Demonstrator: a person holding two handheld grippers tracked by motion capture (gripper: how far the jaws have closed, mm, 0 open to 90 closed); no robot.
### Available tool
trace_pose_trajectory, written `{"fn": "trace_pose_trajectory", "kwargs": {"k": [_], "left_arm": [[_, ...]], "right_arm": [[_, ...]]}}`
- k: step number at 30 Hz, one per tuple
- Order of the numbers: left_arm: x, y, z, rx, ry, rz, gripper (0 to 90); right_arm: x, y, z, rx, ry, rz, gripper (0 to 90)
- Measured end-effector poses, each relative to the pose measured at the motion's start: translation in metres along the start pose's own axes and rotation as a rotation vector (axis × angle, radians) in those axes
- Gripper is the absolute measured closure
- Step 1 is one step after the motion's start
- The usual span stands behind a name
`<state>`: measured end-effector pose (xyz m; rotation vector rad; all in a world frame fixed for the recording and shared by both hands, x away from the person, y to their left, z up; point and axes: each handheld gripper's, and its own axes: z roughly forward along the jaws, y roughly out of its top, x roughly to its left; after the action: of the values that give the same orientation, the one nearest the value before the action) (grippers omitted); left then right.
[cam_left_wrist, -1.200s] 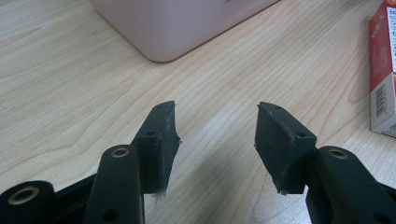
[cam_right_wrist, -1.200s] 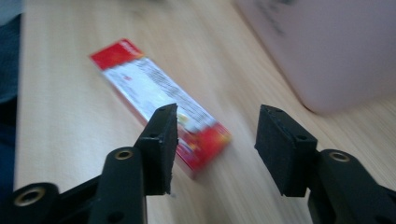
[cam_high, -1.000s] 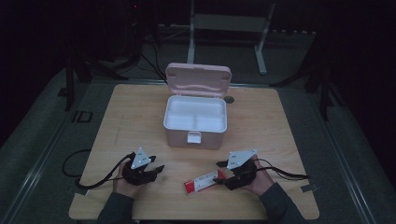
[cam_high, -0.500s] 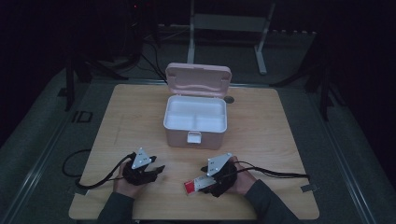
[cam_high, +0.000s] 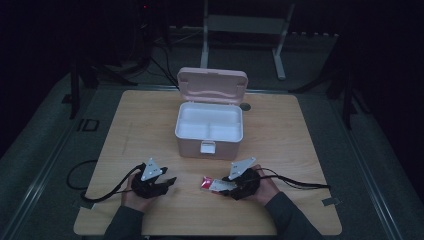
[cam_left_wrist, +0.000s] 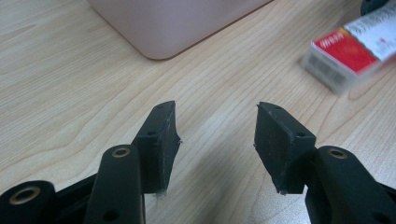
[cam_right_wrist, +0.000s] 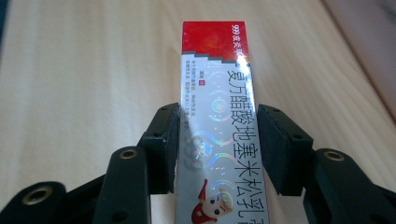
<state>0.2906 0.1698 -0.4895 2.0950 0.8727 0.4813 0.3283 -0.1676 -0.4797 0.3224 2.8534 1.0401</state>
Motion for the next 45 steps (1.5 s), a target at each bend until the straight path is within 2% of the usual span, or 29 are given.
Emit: {"fn": "trace_pose_trajectory", "kwargs": {"k": [3,4,5,6,7,9,10,12,13,16,21,23,27,31,32,35,37,39,40,41,42,43,44,45], "left_arm": [[0.0,0.0,0.0,0.001,0.0,-0.001,48.4],[0.001,0.0,0.001,0.003,-0.002,0.0,48.4],[0.001,0.0,0.001,0.003,-0.002,0.0,48.4],[0.001,0.001,0.001,0.006,-0.004,0.003,48.4],[0.001,0.001,0.001,0.01,-0.003,0.002,48.4],[0.002,0.001,0.001,0.008,-0.003,0.0,48.4],[0.002,0.001,0.001,0.008,-0.004,0.0,48.4],[0.002,0.001,0.001,0.007,-0.005,-0.004,48.4],[0.002,0.001,0.002,0.007,-0.005,-0.005,48.4],[0.003,0.002,0.002,0.011,-0.007,-0.004,48.4],[0.003,0.002,0.002,0.01,-0.007,-0.005,48.4],[0.003,0.002,0.002,0.014,-0.012,-0.008,48.3],[0.003,0.003,0.003,0.01,-0.018,-0.011,48.3],[0.004,0.003,0.002,0.009,-0.019,-0.013,48.3],[0.004,0.005,0.001,0.011,-0.018,-0.011,48.2],[0.006,0.007,0.0,0.006,-0.017,-0.01,48.1],[0.012,0.016,-0.004,-0.008,-0.02,-0.006,48.1],[0.015,0.021,-0.006,-0.017,-0.026,-0.006,48.1],[0.021,0.032,-0.011,-0.039,-0.04,0.001,48.7],[0.021,0.032,-0.011,-0.039,-0.04,0.001,48.7],[0.025,0.04,-0.014,-0.048,-0.046,0.003,48.7],[0.033,0.057,-0.019,-0.058,-0.049,0.008,47.9],[0.033,0.057,-0.019,-0.058,-0.049,0.008,47.6],[0.036,0.066,-0.021,-0.069,-0.048,0.011,47.5]], "right_arm": [[-0.005,-0.007,-0.006,0.001,-0.038,0.036,50.6],[-0.01,-0.015,-0.014,0.001,-0.075,0.078,50.7],[-0.01,-0.015,-0.014,0.001,-0.075,0.078,50.7],[-0.016,-0.024,-0.022,-0.001,-0.118,0.119,50.6],[-0.016,-0.024,-0.022,-0.001,-0.118,0.119,50.6],[-0.022,-0.034,-0.03,-0.005,-0.166,0.166,50.6],[-0.029,-0.043,-0.038,-0.008,-0.212,0.211,50.7],[-0.037,-0.053,-0.046,-0.013,-0.253,0.262,50.6],[-0.037,-0.053,-0.046,-0.013,-0.253,0.262,50.6],[-0.049,-0.072,-0.061,-0.027,-0.309,0.356,50.6],[-0.054,-0.085,-0.073,-0.026,-0.351,0.399,50.6],[-0.057,-0.094,-0.08,-0.034,-0.375,0.432,50.5],[-0.059,-0.1,-0.085,-0.045,-0.382,0.456,50.5],[-0.059,-0.102,-0.086,-0.049,-0.381,0.458,50.1],[-0.06,-0.102,-0.086,-0.053,-0.381,0.462,45.1],[-0.059,-0.1,-0.087,-0.067,-0.385,0.469,40.7],[-0.056,-0.092,-0.093,-0.1,-0.399,0.458,38.3],[-0.056,-0.088,-0.095,-0.111,-0.403,0.451,38.2],[-0.053,-0.076,-0.1,-0.129,-0.411,0.426,38.0],[-0.053,-0.076,-0.1,-0.129,-0.411,0.426,38.0],[-0.052,-0.068,-0.102,-0.139,-0.413,0.411,38.0],[-0.051,-0.053,-0.105,-0.165,-0.407,0.386,38.5],[-0.051,-0.053,-0.105,-0.165,-0.407,0.386,38.5],[-0.053,-0.036,-0.106,-0.186,-0.401,0.368,39.6]]}}
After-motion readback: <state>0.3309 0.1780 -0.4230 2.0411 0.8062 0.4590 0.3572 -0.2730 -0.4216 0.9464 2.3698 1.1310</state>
